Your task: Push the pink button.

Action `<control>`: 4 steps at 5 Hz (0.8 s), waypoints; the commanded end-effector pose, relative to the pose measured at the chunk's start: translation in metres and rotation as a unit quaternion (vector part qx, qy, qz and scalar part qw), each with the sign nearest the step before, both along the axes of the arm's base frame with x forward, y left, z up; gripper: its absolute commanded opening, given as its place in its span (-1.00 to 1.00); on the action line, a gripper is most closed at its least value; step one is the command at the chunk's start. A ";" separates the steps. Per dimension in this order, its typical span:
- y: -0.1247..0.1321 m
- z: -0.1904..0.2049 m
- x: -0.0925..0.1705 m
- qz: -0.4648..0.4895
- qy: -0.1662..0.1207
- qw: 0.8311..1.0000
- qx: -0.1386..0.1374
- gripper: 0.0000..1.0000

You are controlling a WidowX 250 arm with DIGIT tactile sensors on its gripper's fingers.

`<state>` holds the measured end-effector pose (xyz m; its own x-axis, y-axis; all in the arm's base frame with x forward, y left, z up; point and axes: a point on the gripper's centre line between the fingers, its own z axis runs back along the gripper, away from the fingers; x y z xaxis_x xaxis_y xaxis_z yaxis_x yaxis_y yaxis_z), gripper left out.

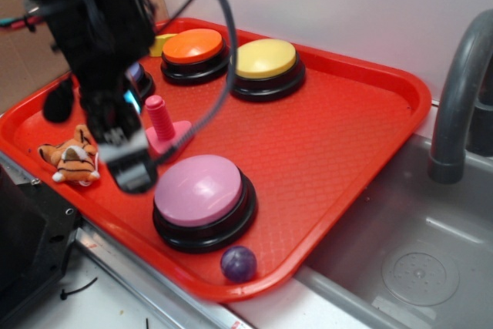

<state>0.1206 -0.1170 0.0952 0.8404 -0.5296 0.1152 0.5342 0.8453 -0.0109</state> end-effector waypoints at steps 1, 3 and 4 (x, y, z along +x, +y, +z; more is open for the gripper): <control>0.000 -0.035 0.025 -0.031 -0.010 0.999 -0.014 1.00; -0.007 -0.053 0.032 -0.051 0.022 0.998 0.001 1.00; -0.010 -0.035 0.033 -0.058 0.015 0.998 0.004 1.00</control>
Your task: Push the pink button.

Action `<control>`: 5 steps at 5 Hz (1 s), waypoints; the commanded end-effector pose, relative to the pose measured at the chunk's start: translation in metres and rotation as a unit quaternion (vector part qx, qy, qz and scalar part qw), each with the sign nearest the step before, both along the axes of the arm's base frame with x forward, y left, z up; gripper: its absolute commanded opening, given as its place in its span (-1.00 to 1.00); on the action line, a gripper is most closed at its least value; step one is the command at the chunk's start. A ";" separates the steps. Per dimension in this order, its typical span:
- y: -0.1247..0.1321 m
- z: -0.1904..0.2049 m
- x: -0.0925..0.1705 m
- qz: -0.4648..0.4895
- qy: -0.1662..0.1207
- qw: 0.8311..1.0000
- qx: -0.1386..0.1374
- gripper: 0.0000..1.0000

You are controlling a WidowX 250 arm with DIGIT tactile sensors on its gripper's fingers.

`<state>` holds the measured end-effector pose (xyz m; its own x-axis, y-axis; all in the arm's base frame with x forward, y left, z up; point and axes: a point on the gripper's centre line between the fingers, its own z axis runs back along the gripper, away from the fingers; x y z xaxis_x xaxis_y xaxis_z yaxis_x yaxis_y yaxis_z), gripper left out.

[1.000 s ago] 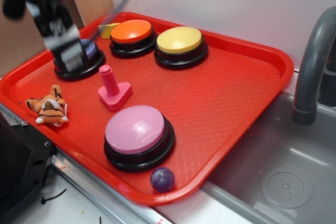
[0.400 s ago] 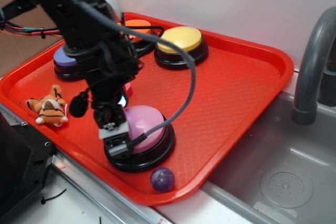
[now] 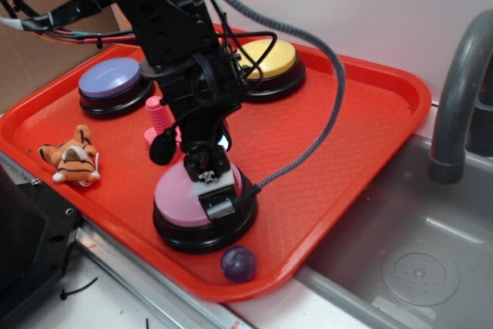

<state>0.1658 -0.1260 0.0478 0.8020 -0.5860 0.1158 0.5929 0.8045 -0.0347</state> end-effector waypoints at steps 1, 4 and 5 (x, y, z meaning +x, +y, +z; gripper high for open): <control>0.004 0.043 -0.012 -0.010 -0.012 0.999 0.034 1.00; 0.018 0.081 -0.015 -0.014 -0.001 0.999 0.031 1.00; 0.020 0.091 -0.020 -0.014 0.003 1.000 0.026 1.00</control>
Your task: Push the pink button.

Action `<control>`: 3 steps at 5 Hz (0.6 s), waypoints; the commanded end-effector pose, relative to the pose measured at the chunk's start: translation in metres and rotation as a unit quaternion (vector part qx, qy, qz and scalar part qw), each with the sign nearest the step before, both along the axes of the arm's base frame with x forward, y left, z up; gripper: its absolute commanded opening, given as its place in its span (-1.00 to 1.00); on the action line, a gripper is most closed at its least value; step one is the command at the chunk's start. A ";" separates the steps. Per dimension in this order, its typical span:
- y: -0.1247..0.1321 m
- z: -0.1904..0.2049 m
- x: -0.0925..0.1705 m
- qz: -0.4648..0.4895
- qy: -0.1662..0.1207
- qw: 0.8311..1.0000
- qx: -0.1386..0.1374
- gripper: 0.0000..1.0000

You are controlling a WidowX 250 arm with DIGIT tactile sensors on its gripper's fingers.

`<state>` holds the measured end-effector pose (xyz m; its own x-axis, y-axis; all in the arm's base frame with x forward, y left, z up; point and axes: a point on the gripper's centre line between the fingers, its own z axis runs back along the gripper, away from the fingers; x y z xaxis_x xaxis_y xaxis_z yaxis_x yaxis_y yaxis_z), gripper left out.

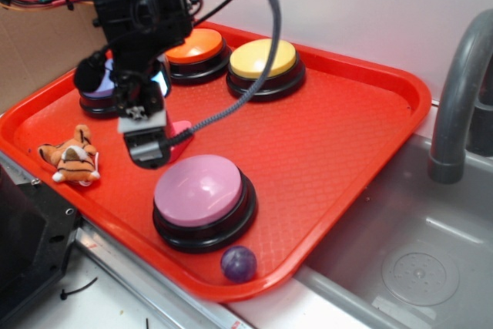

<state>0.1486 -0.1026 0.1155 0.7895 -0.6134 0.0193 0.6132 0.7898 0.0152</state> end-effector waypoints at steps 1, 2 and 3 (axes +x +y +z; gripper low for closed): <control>-0.002 0.029 -0.004 -0.011 -0.006 0.999 -0.030 1.00; -0.002 0.034 -0.003 -0.020 0.000 0.999 -0.039 1.00; -0.001 0.037 -0.004 -0.017 0.004 0.999 -0.032 1.00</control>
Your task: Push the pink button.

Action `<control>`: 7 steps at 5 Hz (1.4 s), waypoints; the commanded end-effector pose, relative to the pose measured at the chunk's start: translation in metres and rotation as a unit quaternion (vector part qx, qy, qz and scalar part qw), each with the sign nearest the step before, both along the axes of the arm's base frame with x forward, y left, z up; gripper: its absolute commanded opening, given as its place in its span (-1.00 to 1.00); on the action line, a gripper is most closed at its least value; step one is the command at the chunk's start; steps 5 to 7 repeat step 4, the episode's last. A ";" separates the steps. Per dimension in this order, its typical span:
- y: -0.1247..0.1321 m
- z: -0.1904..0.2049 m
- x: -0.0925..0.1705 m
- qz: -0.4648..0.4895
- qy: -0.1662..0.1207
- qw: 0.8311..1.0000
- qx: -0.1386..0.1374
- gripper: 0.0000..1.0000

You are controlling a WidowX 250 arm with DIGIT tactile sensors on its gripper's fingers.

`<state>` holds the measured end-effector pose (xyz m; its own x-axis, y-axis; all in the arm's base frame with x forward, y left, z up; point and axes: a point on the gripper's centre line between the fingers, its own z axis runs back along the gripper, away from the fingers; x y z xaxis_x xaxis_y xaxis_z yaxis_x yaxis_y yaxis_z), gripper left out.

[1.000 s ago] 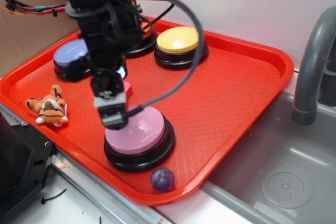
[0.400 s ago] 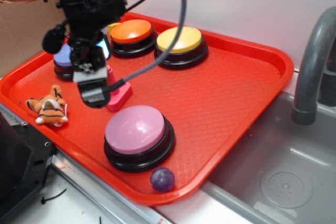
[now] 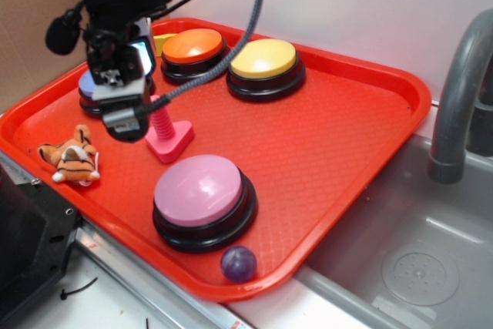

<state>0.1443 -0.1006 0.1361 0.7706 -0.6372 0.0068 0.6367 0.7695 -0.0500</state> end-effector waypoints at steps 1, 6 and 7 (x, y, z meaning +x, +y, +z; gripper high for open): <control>-0.001 0.022 -0.001 0.003 -0.023 1.000 -0.008 1.00; 0.006 0.034 -0.005 0.034 -0.033 0.999 0.001 1.00; 0.006 0.034 -0.005 0.034 -0.033 0.999 0.001 1.00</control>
